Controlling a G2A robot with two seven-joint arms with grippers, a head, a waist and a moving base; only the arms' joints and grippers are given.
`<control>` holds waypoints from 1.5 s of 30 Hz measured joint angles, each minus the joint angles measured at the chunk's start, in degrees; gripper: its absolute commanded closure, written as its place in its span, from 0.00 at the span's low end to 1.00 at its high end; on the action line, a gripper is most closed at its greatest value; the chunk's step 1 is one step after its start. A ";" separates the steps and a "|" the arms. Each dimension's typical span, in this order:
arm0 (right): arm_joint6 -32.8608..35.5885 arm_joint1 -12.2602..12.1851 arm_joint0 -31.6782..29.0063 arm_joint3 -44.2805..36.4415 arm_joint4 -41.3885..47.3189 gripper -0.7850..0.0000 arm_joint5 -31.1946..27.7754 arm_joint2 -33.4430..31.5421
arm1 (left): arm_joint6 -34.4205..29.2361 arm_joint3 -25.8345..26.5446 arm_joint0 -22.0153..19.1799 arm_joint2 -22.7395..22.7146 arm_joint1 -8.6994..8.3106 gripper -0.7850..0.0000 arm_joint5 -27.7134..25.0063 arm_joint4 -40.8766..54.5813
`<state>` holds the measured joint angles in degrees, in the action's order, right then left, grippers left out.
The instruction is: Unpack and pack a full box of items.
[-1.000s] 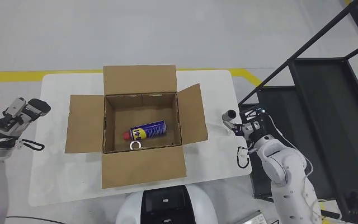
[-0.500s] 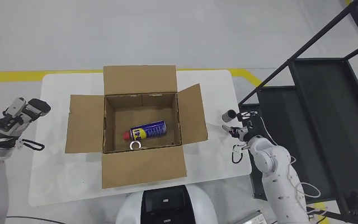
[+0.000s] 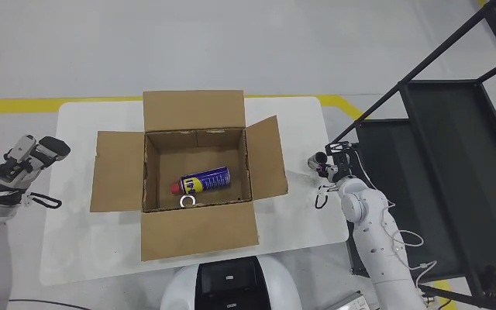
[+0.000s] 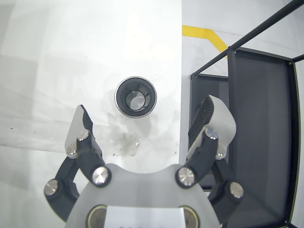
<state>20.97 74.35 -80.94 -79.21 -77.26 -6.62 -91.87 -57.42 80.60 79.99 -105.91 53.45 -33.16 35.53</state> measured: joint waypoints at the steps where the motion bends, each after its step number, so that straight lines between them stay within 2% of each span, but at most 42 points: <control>1: -0.34 0.06 0.50 0.78 0.05 0.00 0.71 0.29 | 0.00 0.00 0.00 0.00 0.00 0.00 0.00 0.00; 8: -1.00 0.30 3.33 4.89 -0.18 0.00 1.59 2.66 | 0.00 0.00 0.00 0.00 0.00 0.00 0.00 0.00; 9: -1.08 0.35 3.64 5.32 0.25 0.05 1.59 2.89 | 0.00 0.00 0.00 0.00 0.00 0.00 0.00 0.00; 11: -1.39 0.42 4.33 6.31 1.25 0.55 1.48 3.21 | 0.00 0.00 0.00 0.00 0.00 0.00 0.00 0.00; 13: -1.69 0.46 4.91 7.17 1.81 0.99 1.39 3.48 | 0.00 0.00 0.00 0.00 0.00 0.00 0.00 0.00; 24: -1.81 0.37 6.38 9.76 3.27 1.00 1.54 3.92 | 0.00 0.00 0.00 0.00 0.00 0.00 0.00 0.00; 29: -2.82 0.05 4.69 5.15 2.40 1.00 1.55 3.30 | 0.00 0.00 0.00 0.00 0.00 0.00 0.00 0.00; 33: -3.20 -0.34 1.39 -3.53 0.82 1.00 1.61 2.19 | 0.00 0.00 0.00 0.00 0.00 0.00 0.00 0.00; 39: -3.53 -0.81 -4.88 -24.26 -3.31 1.00 1.74 1.02 | 0.00 0.00 0.00 0.00 0.00 0.00 0.00 0.00; 43: -3.32 -0.88 -6.17 -36.11 -3.85 1.00 -1.28 3.20 | 0.00 0.00 0.00 0.00 0.00 0.00 0.00 0.00; 45: -2.76 -0.84 -5.67 -39.18 -2.83 1.00 -3.26 5.03 | 0.00 0.00 0.00 0.00 0.00 0.00 0.00 0.00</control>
<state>18.20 73.51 -86.61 -118.39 -80.08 -9.88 -86.84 -57.42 80.60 79.99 -105.91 53.45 -33.16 35.53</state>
